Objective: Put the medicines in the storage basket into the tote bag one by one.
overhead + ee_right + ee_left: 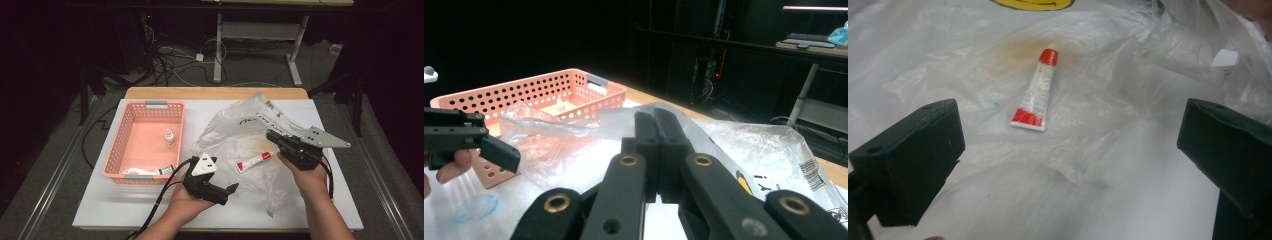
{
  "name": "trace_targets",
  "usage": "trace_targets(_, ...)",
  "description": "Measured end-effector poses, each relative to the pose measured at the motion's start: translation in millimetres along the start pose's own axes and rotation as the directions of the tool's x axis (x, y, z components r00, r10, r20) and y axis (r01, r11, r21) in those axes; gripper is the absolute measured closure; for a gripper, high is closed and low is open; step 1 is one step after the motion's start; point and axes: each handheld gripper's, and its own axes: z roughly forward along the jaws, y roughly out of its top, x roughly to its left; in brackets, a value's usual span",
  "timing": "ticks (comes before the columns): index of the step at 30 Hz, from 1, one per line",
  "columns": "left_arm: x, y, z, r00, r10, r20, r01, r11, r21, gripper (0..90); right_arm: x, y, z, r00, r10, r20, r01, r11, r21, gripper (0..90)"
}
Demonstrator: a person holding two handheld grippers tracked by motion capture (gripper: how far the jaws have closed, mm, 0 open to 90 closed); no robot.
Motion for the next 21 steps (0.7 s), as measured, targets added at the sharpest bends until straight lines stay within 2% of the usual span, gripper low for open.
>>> trace_targets(8,11.2,-7.9,-26.3,0.9990,-0.020,-0.040,0.019,0.9997,-0.014,0.0,-1.7,0.3,-2.4,1.0000,0.003,0.003,-0.003,1.0000,-0.007,90.0)
trace_targets(15,24.9,-16.1,-48.8,0.9957,-0.042,-0.083,0.040,0.9989,-0.026,0.0,-2.8,0.6,-3.1,1.0000,0.004,0.008,-0.003,0.9999,-0.011,90.0)
trace_targets(21,36.4,-24.7,-65.1,0.9884,-0.079,-0.130,0.072,0.9958,-0.056,0.0,-3.7,-0.4,-3.6,0.9999,0.005,0.009,-0.005,0.9999,-0.012,90.0)
